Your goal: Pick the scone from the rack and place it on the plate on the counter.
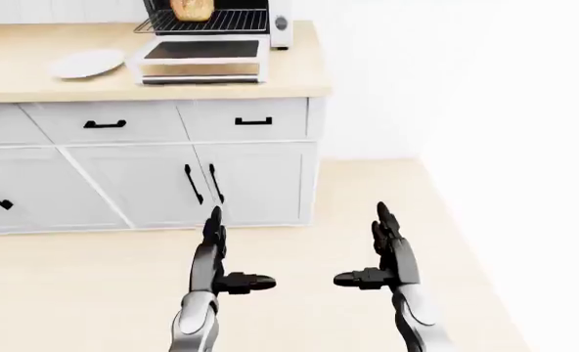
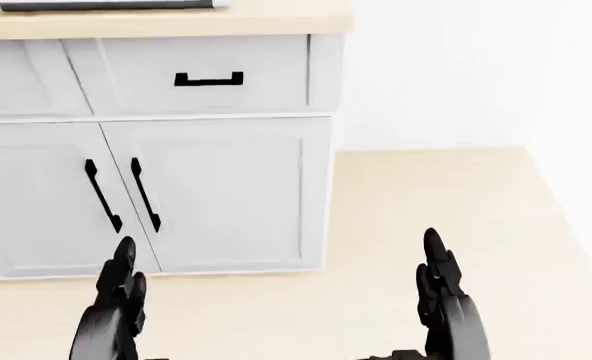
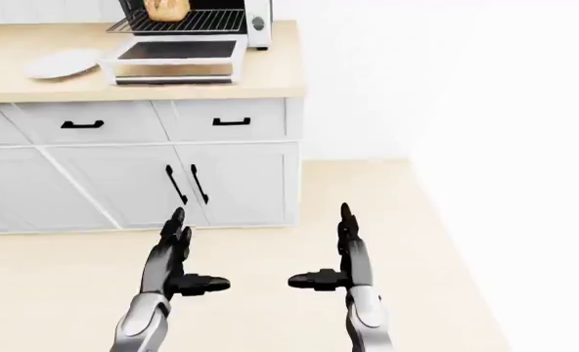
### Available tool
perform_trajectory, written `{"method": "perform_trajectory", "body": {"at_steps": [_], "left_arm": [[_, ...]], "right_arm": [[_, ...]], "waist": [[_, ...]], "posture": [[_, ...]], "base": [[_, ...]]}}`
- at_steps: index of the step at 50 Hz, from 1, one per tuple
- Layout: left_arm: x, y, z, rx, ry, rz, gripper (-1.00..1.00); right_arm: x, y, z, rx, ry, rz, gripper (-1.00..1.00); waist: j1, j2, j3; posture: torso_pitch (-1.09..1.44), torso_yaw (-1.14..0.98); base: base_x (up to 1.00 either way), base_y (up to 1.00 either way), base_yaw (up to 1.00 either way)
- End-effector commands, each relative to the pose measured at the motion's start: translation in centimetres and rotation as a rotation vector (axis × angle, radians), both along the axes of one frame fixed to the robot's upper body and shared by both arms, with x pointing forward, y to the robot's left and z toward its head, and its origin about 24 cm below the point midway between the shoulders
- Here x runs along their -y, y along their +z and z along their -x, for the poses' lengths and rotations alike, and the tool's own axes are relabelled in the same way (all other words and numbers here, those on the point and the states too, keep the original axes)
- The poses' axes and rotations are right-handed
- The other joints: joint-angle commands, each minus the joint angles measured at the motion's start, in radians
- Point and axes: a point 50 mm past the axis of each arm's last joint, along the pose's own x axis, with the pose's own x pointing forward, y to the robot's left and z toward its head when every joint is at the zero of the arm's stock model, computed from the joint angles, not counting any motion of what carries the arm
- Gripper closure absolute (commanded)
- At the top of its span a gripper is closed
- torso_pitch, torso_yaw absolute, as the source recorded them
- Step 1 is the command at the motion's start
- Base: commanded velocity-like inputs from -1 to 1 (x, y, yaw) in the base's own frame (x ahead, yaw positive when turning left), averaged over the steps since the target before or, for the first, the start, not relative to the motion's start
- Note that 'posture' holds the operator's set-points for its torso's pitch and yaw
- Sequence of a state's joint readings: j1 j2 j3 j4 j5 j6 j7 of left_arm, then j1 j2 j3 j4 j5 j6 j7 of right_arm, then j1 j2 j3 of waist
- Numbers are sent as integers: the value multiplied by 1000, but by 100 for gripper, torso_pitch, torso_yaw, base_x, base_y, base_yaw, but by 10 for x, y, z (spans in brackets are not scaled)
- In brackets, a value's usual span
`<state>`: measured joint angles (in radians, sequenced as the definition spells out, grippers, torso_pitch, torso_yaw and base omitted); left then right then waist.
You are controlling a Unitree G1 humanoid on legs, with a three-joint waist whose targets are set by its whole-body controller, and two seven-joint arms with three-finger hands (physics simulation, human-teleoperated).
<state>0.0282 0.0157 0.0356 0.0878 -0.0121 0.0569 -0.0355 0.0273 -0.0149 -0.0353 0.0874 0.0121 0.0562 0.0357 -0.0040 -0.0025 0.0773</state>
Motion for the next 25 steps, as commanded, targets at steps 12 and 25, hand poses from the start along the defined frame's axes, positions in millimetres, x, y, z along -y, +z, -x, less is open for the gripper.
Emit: {"method": "perform_trajectory", "body": {"at_steps": [12, 25], "left_arm": [[-3, 104, -28, 249, -22, -56, -100], [-16, 184, -59, 371, 0, -131, -100]], "right_arm": [[-4, 123, -34, 315, 43, 54, -100], [0, 220, -59, 466, 73, 144, -100]], "waist": [[10, -5, -87], [-3, 13, -78]], "posture": [[0, 0], [0, 0]], "base": [[0, 0, 0], [7, 14, 0]]}}
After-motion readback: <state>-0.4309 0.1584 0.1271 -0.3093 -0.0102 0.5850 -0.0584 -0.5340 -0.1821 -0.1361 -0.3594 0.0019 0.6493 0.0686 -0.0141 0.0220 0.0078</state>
